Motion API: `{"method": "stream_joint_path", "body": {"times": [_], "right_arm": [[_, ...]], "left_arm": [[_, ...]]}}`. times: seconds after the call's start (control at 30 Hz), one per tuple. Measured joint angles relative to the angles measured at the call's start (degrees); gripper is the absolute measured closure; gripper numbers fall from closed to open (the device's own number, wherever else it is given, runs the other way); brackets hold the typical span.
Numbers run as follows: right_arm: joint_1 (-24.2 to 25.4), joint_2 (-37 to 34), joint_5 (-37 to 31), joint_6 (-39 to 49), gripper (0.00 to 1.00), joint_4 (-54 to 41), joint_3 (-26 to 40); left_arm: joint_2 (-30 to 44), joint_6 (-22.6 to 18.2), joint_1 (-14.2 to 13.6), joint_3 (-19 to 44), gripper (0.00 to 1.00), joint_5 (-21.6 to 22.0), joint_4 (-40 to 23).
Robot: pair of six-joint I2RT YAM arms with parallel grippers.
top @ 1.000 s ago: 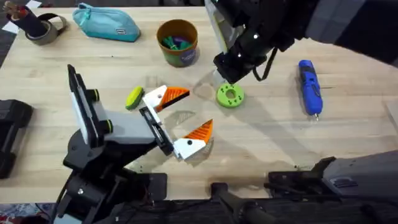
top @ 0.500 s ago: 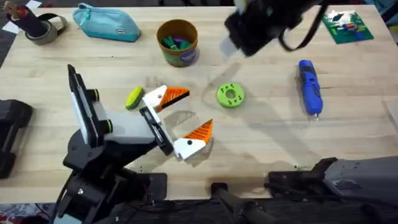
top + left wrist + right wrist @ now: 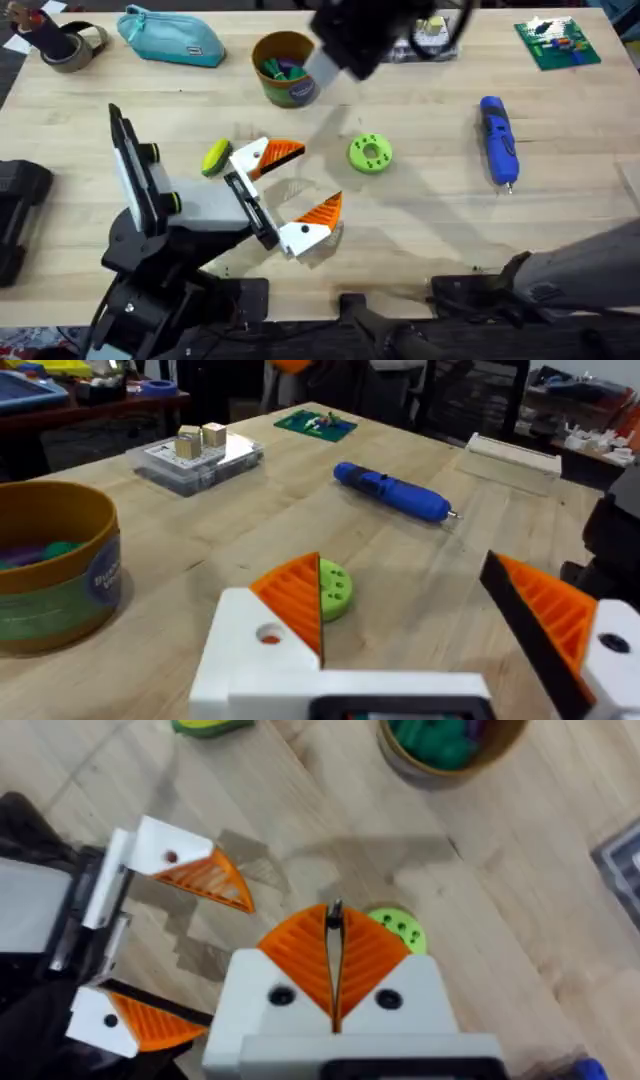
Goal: Pick up the gripper from the table and insert it into the empty holder that is missing its gripper. Then pick up a screw, insert it into the mounting hole, and use the screwdriver to tighten it. Finally, clean up the table by picking up the vegetable and placing it into the bucket.
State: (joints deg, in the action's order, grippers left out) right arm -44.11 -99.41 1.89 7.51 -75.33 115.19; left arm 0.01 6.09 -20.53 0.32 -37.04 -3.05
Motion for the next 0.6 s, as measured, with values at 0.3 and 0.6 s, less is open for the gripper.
{"method": "stream_joint_path", "body": {"times": [0.3,0.6], "right_arm": [[-4.71,-6.57,2.93,3.02,0.99,-1.6,9.38],[-9.07,-7.87,4.9,8.9,0.99,-3.49,9.6]], "left_arm": [[0.0,0.0,0.0,0.0,0.015,0.0,0.0],[0.0,0.0,0.0,0.0,0.015,0.0,0.0]]}}
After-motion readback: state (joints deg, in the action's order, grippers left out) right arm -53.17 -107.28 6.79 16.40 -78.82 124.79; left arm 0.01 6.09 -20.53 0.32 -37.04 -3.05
